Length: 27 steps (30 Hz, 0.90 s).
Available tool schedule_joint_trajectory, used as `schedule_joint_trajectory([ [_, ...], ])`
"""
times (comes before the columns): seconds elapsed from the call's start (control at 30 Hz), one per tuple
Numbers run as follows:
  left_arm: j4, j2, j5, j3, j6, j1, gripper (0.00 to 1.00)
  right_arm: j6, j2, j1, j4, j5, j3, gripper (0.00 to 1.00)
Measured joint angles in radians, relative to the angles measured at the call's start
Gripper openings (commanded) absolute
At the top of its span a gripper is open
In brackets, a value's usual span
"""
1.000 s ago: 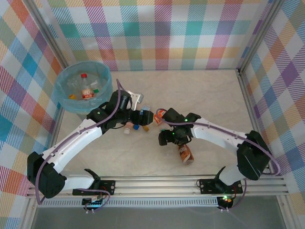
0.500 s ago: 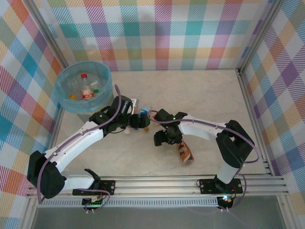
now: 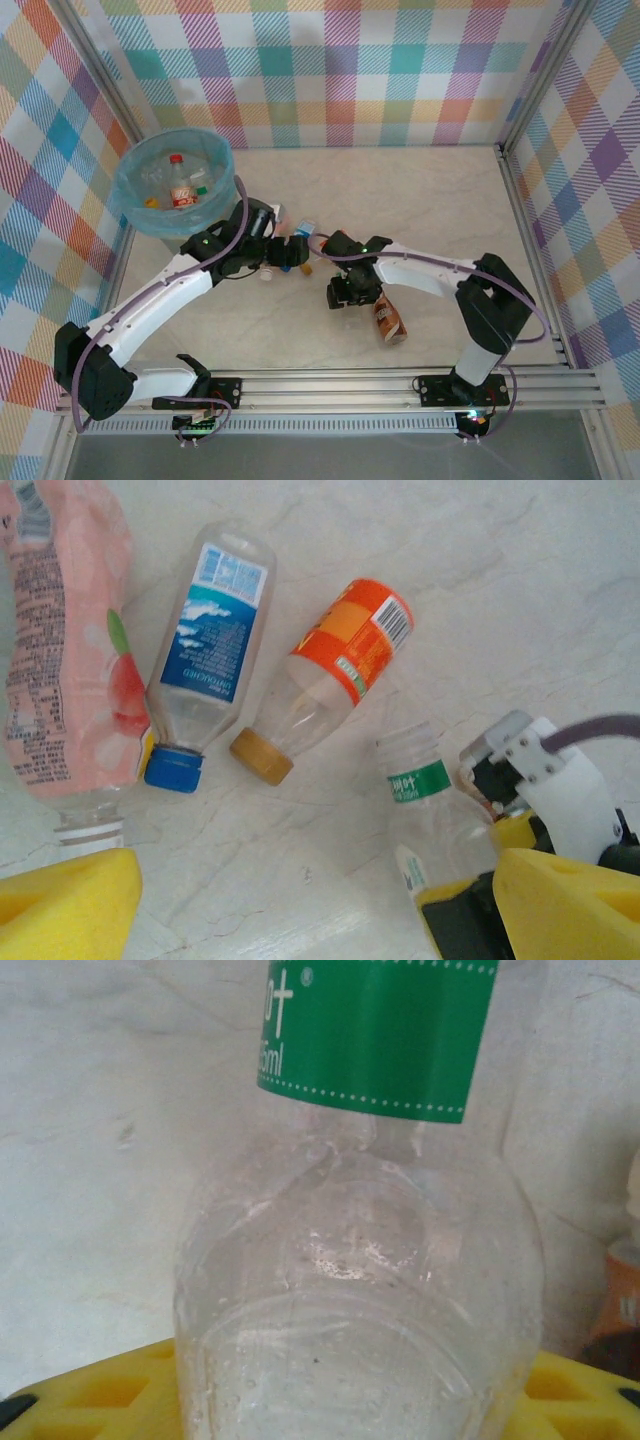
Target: Put the plastic bottles in the bin
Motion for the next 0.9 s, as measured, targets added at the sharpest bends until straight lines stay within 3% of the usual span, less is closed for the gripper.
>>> schedule_joint_trajectory([
  [0.17,-0.044,0.002,0.086,0.142,0.011,0.0,0.89,-0.04,-0.232,0.013,0.017,-0.06,-0.052,0.54],
  [0.37,-0.091,0.05,0.297,0.325,0.019,0.0,0.83,-0.129,-0.477,0.015,0.142,-0.14,-0.108,0.56],
  [0.6,-0.135,0.115,0.51,0.425,0.014,0.0,0.77,-0.243,-0.528,0.015,0.231,-0.214,-0.1,0.55],
  [0.9,-0.203,0.144,0.546,0.467,0.026,0.0,0.82,-0.279,-0.562,0.015,0.279,-0.26,-0.098,0.55],
])
